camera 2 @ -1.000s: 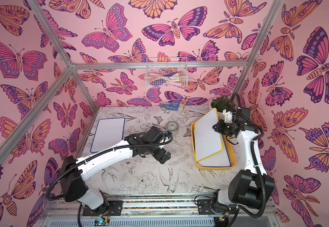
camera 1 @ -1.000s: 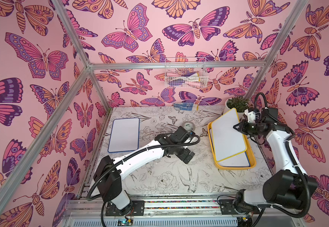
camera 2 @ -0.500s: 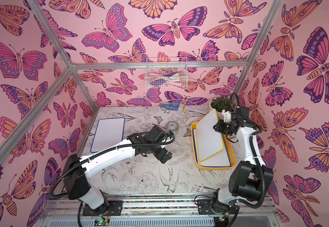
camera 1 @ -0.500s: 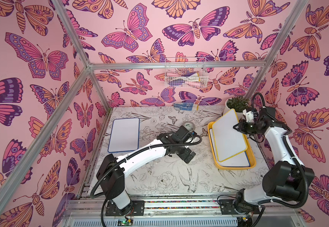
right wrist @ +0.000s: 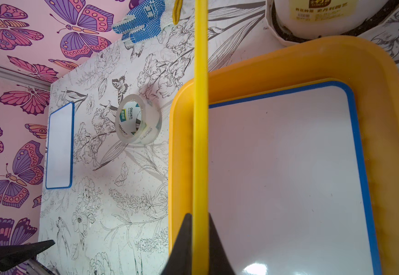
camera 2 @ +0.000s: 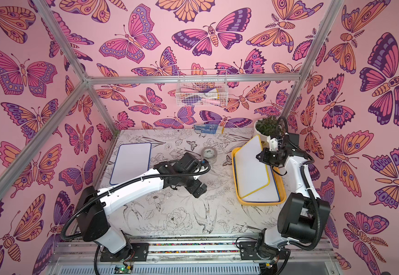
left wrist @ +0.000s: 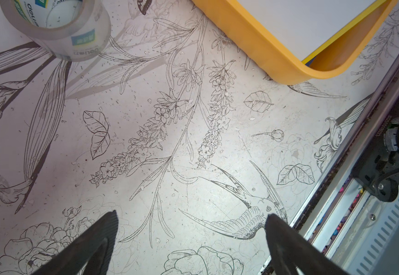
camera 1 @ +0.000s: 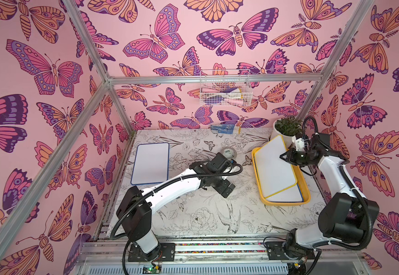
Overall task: Put the whiteboard into the storage box
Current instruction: Place the whiteboard in the storage box.
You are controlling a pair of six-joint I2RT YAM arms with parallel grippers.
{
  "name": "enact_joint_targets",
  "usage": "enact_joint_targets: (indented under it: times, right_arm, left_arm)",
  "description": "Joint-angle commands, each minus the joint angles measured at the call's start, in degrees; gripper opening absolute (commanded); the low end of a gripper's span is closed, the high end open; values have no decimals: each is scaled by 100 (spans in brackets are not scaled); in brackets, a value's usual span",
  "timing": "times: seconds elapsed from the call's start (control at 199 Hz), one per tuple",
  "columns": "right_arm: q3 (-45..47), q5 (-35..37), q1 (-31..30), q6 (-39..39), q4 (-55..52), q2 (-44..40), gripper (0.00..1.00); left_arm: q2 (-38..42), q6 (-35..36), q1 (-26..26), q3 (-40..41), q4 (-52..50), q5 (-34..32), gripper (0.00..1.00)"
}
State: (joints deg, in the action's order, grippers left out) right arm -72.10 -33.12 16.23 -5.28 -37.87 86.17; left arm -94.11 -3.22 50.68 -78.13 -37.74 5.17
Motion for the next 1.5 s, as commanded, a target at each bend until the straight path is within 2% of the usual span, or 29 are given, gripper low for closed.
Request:
enact_joint_targets:
  times: [0.0,0.06,0.185,0.577,1.098,1.253,1.404,1.494]
  right_arm:
    - [-79,-150,-50,7,158,53,26]
    - [-13,-141,-52,-65,229,58,35]
    - [191,-60,-50,-225,439,74,46]
    - [675,356,-41,-427,1012,232,70]
    - [1168,1475,-41,-653,1743,550,79]
    - [1409,1906,-84,-918,2025,431,83]
    - [1723,2391,-124,-1195,2269,-119,87]
    - [1869,3059,-172,-1335,2280,-469,88]
  left_arm:
    - [200,38,-47,126,65,98,98]
    - [219,31,-57,147,88,106,98]
    - [253,-2,-62,177,114,99,98]
    - [375,-69,-245,349,268,-7,98]
    - [516,-229,-543,632,564,-190,99]
    - [575,-418,-751,694,662,-242,99]
    - [622,-644,-994,785,782,-394,99]
    - [647,-793,-1174,836,842,-525,100]
